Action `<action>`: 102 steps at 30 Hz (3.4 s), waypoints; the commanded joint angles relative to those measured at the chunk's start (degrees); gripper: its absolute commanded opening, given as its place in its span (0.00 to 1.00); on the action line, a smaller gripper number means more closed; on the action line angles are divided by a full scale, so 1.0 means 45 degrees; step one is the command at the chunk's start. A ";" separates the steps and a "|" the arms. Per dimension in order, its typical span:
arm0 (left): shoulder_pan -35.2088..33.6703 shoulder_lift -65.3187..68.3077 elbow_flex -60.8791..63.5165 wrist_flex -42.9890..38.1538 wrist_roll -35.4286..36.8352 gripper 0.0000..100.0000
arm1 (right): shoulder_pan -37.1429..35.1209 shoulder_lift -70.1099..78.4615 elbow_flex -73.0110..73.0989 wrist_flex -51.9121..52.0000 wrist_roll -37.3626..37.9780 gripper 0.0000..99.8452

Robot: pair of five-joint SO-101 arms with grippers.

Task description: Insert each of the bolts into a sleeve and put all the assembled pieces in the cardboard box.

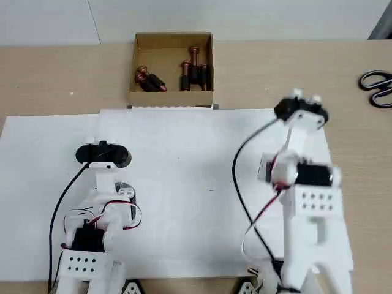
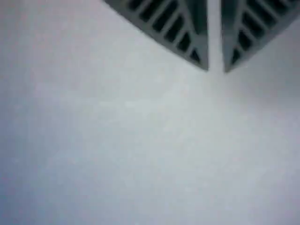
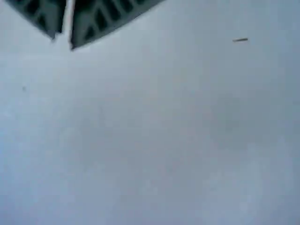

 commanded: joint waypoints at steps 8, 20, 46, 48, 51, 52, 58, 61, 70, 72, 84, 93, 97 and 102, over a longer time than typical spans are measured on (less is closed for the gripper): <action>0.0000 -0.0117 -0.0107 -0.0156 -0.0059 0.01 | 0.0068 -0.4054 0.4669 -0.2960 -0.0098 0.00; 0.0000 -0.0117 -0.0107 -0.0156 -0.0059 0.01 | 0.0049 -0.6281 0.7346 -0.3136 -0.0078 0.00; 0.0000 -0.0117 -0.0107 -0.0156 -0.0059 0.01 | -0.0068 -1.3763 1.0745 -0.2608 0.0488 0.00; 0.0000 -0.0117 -0.0107 -0.0156 -0.0059 0.01 | -0.0068 -1.3763 1.0745 -0.2608 0.0488 0.00; 0.0000 -0.0117 -0.0107 -0.0156 -0.0059 0.01 | -0.0068 -1.3763 1.0745 -0.2608 0.0469 0.00; 0.0000 -0.0117 -0.0107 -0.0156 -0.0059 0.01 | -0.0049 -1.3763 1.0745 -0.2608 0.0449 0.00; 0.0000 -0.0117 -0.0107 -0.0156 -0.0059 0.01 | -0.0049 -1.3763 1.0745 -0.2608 0.0449 0.00; 0.0000 -0.0117 -0.0107 -0.0156 -0.0059 0.01 | -0.0049 -1.3763 1.0745 -0.2608 0.0449 0.00; 0.0000 -0.0117 -0.0107 -0.0156 -0.0059 0.01 | -0.0049 -1.3763 1.0745 -0.2608 0.0449 0.00; 0.0000 -0.0117 -0.0107 -0.0156 -0.0059 0.01 | -0.0049 -1.3763 1.0745 -0.2608 0.0449 0.00; 0.0000 -0.0117 -0.0107 -0.0156 -0.0059 0.01 | -0.0049 -1.3763 1.0745 -0.2608 0.0449 0.00; 0.0000 -0.0117 -0.0107 -0.0156 -0.0059 0.01 | -0.0049 -1.3763 1.0745 -0.2608 0.0449 0.00; 0.0000 -0.0117 -0.0107 -0.0156 -0.0059 0.01 | -0.0049 -1.3763 1.0745 -0.2608 0.0449 0.00; 0.0000 -0.0117 -0.0107 -0.0156 -0.0059 0.01 | -0.0049 -1.3763 1.0745 -0.2608 0.0449 0.00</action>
